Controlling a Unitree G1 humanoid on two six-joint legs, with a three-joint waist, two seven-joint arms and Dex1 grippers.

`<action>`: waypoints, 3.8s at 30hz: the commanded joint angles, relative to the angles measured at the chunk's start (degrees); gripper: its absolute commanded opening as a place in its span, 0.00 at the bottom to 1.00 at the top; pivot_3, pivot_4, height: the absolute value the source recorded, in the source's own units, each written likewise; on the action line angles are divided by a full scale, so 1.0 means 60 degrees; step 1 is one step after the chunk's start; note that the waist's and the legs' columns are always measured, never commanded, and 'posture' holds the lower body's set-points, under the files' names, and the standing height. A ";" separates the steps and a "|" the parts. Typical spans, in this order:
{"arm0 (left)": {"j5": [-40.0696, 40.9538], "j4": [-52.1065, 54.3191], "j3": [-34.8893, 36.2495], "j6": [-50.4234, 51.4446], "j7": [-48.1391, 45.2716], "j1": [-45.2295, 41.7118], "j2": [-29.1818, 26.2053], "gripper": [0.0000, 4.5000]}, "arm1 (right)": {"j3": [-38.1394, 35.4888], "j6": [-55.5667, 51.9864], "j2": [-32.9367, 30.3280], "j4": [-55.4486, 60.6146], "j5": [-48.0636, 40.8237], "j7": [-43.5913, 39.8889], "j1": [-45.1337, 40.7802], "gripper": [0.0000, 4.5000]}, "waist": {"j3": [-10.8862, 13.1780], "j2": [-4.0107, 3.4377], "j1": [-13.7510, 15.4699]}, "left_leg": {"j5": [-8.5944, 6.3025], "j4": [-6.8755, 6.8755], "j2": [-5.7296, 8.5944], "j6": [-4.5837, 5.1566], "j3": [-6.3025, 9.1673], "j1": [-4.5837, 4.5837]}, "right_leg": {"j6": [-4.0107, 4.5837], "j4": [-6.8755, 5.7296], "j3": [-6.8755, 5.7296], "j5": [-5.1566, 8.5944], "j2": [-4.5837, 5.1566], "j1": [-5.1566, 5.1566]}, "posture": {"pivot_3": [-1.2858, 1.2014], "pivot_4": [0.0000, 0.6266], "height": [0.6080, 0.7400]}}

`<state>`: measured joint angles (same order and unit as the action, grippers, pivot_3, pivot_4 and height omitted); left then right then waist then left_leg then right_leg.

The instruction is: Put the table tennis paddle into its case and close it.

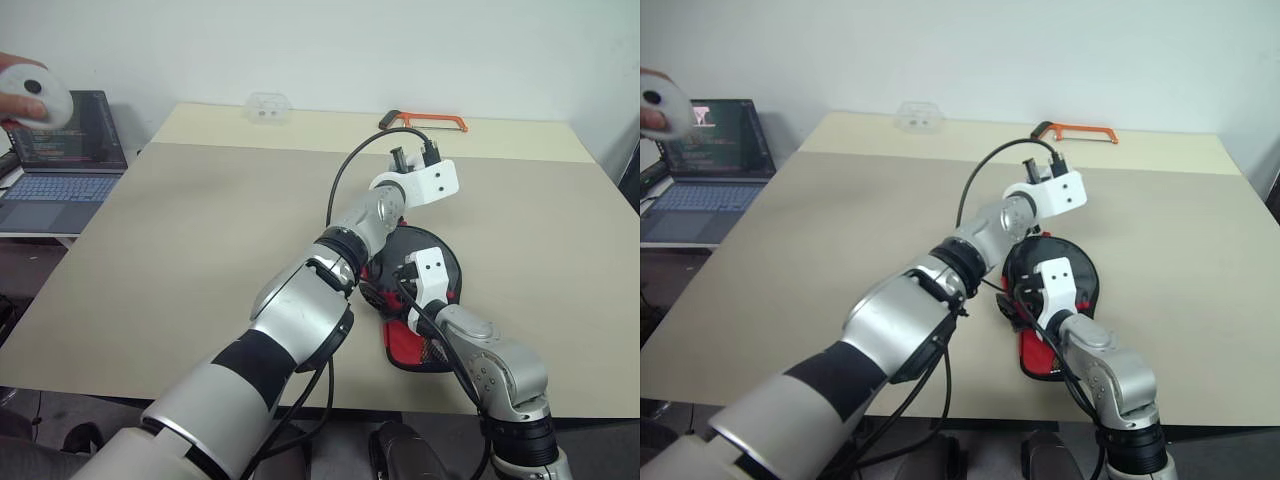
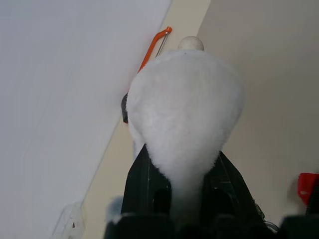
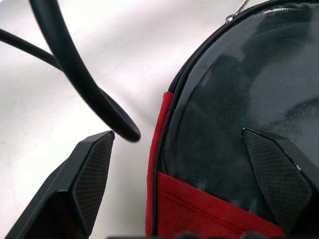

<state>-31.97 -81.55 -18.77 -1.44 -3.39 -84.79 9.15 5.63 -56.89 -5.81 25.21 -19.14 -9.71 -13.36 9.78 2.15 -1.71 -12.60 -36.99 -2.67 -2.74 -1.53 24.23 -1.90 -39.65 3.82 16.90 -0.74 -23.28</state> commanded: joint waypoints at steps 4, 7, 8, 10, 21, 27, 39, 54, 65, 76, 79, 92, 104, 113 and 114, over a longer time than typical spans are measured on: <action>-0.0462 0.0302 -0.0666 -0.0779 -0.0333 -0.0188 0.1327 0.06 | 0.0123 -0.0344 0.0059 0.0022 -0.0095 0.0048 0.0290 1.00 | 0.0000 0.0000 0.0004 | 0.0000 0.0001 0.0000 0.0000 0.0000 0.0001 | 0.0001 0.0002 0.0000 -0.0001 0.0000 0.0000 | 0.52 0.24 1.00; -0.0438 0.0287 -0.0718 -0.0637 -0.0500 -0.0042 0.1360 0.06 | 0.0127 -0.0334 0.0065 0.0042 -0.0078 0.0060 0.0338 1.00 | 0.0000 0.0000 0.0003 | 0.0000 0.0001 0.0000 0.0000 0.0000 0.0002 | 0.0002 0.0004 0.0000 -0.0001 0.0000 0.0000 | 0.52 0.24 1.00; -0.0438 0.0277 -0.0731 -0.0557 -0.0608 0.0023 0.1335 0.06 | 0.0108 -0.0329 0.0069 0.0036 -0.0077 0.0060 0.0330 1.00 | 0.0000 0.0000 0.0002 | 0.0000 0.0001 0.0000 0.0000 -0.0001 0.0002 | 0.0002 0.0004 0.0000 -0.0001 0.0000 0.0000 | 0.52 0.24 1.00; -0.0498 0.0261 -0.0799 -0.0405 -0.0693 0.0149 0.1264 0.06 | 0.0066 -0.0302 0.0067 0.0001 -0.0077 0.0052 0.0300 1.00 | 0.0000 -0.0001 -0.0001 | 0.0000 0.0001 0.0000 0.0000 -0.0001 0.0001 | 0.0001 0.0004 0.0000 -0.0001 0.0000 0.0000 | 0.52 0.24 1.00; -0.0572 0.0283 -0.0964 -0.0558 -0.1106 0.0741 0.0803 0.43 | -0.0131 -0.0100 -0.0159 -0.0364 -0.0075 -0.0206 0.0058 1.00 | -0.0001 -0.0001 -0.0015 | 0.0000 -0.0001 0.0000 0.0000 0.0000 -0.0002 | 0.0005 0.0000 0.0001 -0.0003 0.0000 0.0001 | 0.52 0.24 1.00; -0.0502 0.0320 -0.1086 -0.1006 -0.1761 0.1173 0.0615 0.93 | -0.0418 -0.0068 -0.0526 -0.0527 -0.0136 -0.0495 -0.0217 1.00 | -0.0001 -0.0001 -0.0016 | 0.0000 -0.0002 0.0000 0.0000 -0.0003 -0.0009 | 0.0007 -0.0010 0.0005 -0.0004 -0.0001 0.0002 | 0.52 0.24 1.00; 0.0333 0.0569 -0.0545 -0.1637 -0.3866 0.1168 0.0120 1.00 | -0.2078 -0.2296 -0.3274 0.2200 -0.2348 -0.2355 -0.0026 1.00 | 0.0000 -0.0004 0.0020 | 0.0000 0.0000 0.0005 0.0001 0.0002 0.0011 | 0.0012 0.0010 0.0001 -0.0007 0.0001 0.0002 | 0.52 0.24 1.00; 0.2177 0.1530 0.0597 -0.2308 -0.7116 0.1644 -0.0767 1.00 | -0.5240 -0.2622 -0.6081 0.2343 -0.4254 -0.3789 0.1294 1.00 | -0.0001 -0.0005 0.0001 | 0.0000 -0.0009 0.0009 0.0003 0.0008 -0.0013 | 0.0004 -0.0010 0.0012 -0.0004 -0.0001 0.0020 | 0.52 0.24 1.00; 0.2836 0.2402 0.0770 -0.1700 -0.8661 0.1787 -0.1123 1.00 | -0.4815 -0.2406 -0.6246 0.2122 -0.4242 -0.3651 0.1372 1.00 | -0.0001 -0.0004 -0.0005 | 0.0000 -0.0007 0.0010 0.0003 0.0005 -0.0010 | 0.0005 -0.0002 0.0017 -0.0004 -0.0003 0.0018 | 0.52 0.24 1.00; 0.4958 0.7516 0.1496 0.0315 -1.1399 0.2817 -0.3222 1.00 | -0.7141 -0.5521 -0.5224 0.1417 -0.5652 -0.2740 0.1040 1.00 | -0.0002 -0.0013 -0.0021 | 0.0000 -0.0005 -0.0005 0.0002 0.0004 -0.0013 | 0.0013 -0.0018 0.0021 -0.0007 -0.0006 0.0010 | 0.52 0.24 1.00; 0.5063 0.8556 0.1207 0.0657 -1.1875 0.3420 -0.3861 1.00 | -0.7347 -0.5924 -0.4769 0.1313 -0.6091 -0.2499 0.0953 1.00 | -0.0016 -0.0036 -0.0017 | 0.0000 -0.0006 -0.0004 0.0002 0.0002 -0.0019 | 0.0012 -0.0016 0.0026 -0.0007 -0.0005 0.0015 | 0.52 0.24 1.00; 0.5436 1.1217 0.0675 0.2060 -1.2584 0.5540 -0.5976 1.00 | -0.6045 -0.5935 -0.2788 0.0566 -0.6671 -0.0928 0.2090 1.00 | -0.0059 0.0009 -0.0043 | 0.0000 -0.0017 -0.0012 0.0004 0.0001 -0.0043 | 0.0011 -0.0042 0.0028 0.0006 -0.0011 0.0031 | 0.52 0.24 1.00; 0.5493 1.1543 0.0538 0.2312 -1.2285 0.5809 -0.6303 1.00 | -0.5681 -0.5935 -0.1469 0.0634 -0.8087 -0.0831 0.2118 1.00 | -0.0093 0.0021 -0.0293 | -0.0001 0.0003 -0.0032 0.0006 0.0018 -0.0067 | 0.0014 -0.0049 0.0033 0.0012 -0.0038 0.0030 | 0.52 0.24 1.00; 0.5594 1.1752 0.0501 0.2431 -1.2213 0.5857 -0.6334 1.00 | -0.5253 -0.5756 -0.1192 0.0556 -0.8282 -0.0060 0.2077 1.00 | -0.0092 0.0020 -0.0263 | -0.0001 0.0000 -0.0029 0.0006 0.0012 -0.0057 | 0.0014 -0.0045 0.0037 0.0015 -0.0028 0.0024 | 0.52 0.24 1.00; 0.5570 1.1732 0.0499 0.2406 -1.2184 0.5847 -0.6339 1.00 | -0.5246 -0.5678 -0.1248 0.0435 -0.8157 0.0033 0.2027 1.00 | -0.0092 0.0020 -0.0263 | -0.0001 0.0000 -0.0029 0.0006 0.0013 -0.0057 | 0.0014 -0.0045 0.0037 0.0015 -0.0028 0.0024 | 0.52 0.24 1.00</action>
<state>0.40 -13.38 -15.80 13.31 -76.92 -49.15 -28.58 -26.64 -91.52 -12.91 28.77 -68.50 -10.72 -0.83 9.23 2.28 -3.29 -12.61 -36.98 -2.85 -2.71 -1.46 23.89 -1.82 -39.93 4.03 16.99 -0.91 -23.13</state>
